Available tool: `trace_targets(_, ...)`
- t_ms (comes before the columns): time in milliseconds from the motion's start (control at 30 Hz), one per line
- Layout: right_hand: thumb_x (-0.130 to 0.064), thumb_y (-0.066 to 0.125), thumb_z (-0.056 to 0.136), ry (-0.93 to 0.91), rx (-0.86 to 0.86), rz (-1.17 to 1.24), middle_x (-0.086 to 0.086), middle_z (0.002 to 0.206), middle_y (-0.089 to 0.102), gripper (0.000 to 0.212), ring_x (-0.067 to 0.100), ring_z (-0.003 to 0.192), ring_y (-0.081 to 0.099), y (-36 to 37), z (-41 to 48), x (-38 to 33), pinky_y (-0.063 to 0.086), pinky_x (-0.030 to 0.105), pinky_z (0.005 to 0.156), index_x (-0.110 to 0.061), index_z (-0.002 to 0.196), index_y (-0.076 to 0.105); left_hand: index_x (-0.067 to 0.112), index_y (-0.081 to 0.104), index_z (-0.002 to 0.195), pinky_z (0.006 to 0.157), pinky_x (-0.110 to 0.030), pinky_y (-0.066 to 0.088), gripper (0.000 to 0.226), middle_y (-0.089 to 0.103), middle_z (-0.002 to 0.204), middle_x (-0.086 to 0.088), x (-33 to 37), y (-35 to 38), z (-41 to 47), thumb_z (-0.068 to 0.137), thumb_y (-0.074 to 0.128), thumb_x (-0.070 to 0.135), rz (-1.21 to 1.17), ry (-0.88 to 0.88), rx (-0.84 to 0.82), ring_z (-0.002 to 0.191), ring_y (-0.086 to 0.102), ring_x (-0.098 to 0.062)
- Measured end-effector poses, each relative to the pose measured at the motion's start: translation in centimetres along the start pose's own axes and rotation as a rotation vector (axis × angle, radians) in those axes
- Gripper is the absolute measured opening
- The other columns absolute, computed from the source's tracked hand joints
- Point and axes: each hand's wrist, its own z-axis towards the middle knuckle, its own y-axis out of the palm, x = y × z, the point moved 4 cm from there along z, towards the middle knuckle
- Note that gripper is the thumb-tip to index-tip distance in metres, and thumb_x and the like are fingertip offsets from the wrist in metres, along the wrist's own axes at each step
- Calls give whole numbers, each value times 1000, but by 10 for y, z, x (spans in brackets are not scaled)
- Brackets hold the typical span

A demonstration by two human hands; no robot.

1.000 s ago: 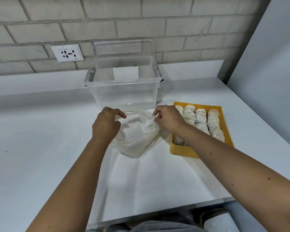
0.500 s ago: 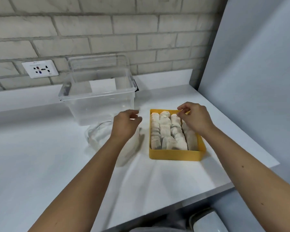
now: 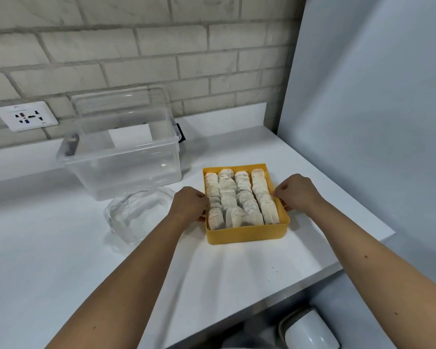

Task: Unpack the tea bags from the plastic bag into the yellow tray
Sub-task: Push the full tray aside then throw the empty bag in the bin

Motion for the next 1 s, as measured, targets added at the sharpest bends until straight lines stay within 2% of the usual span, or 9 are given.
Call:
trace_targets(133,-9,62,79,-38,21,-56,15,78,74,17,29,67,71,2,1,-2,61,42,73,1,84,75,-3,72,85,63,-39,63,13,73,89,-23,-2,0,1,88,60,1,-43,-14,-2,77,73,-36)
trace_targets(267,-8,61,77,-119,104,-134,18,87,73,20,33,83,68,2,6,-9,58,42,75,3,86,74,3,70,91,68,-44,62,9,73,84,-16,1,2,7,86,62,3,38,11,25,71,73,-31)
trace_targets(467,-10,62,82,-169,122,-95,7,85,74,15,25,83,65,-6,34,-17,53,33,72,-6,83,77,3,69,86,66,-45,62,9,74,88,-18,15,3,28,82,62,6,152,73,105,67,73,-32)
trace_targets(600,-11,61,83,-196,124,-18,0,89,74,18,21,83,66,-18,70,-26,55,34,76,-15,86,78,-2,71,108,68,-44,62,26,72,103,-16,32,-1,54,84,64,5,84,92,175,72,73,-33)
trace_targets(800,-12,59,86,-248,162,-38,0,91,75,19,20,84,65,-17,128,-44,55,33,76,-17,88,78,-3,69,84,65,-46,61,13,72,90,-17,45,3,99,78,64,8,113,105,237,71,71,-35)
trace_targets(900,-12,60,87,-234,142,-18,1,93,75,19,21,87,66,-8,153,-47,54,31,77,-15,91,78,-4,68,82,63,-46,61,16,71,82,-17,48,2,120,76,63,9,162,91,248,69,70,-34)
trace_targets(1000,-12,60,85,-229,119,1,3,93,75,20,22,87,66,1,174,-50,55,34,79,-15,90,79,3,58,67,62,-37,58,15,70,77,-15,51,1,135,78,61,12,235,77,268,71,69,-30)
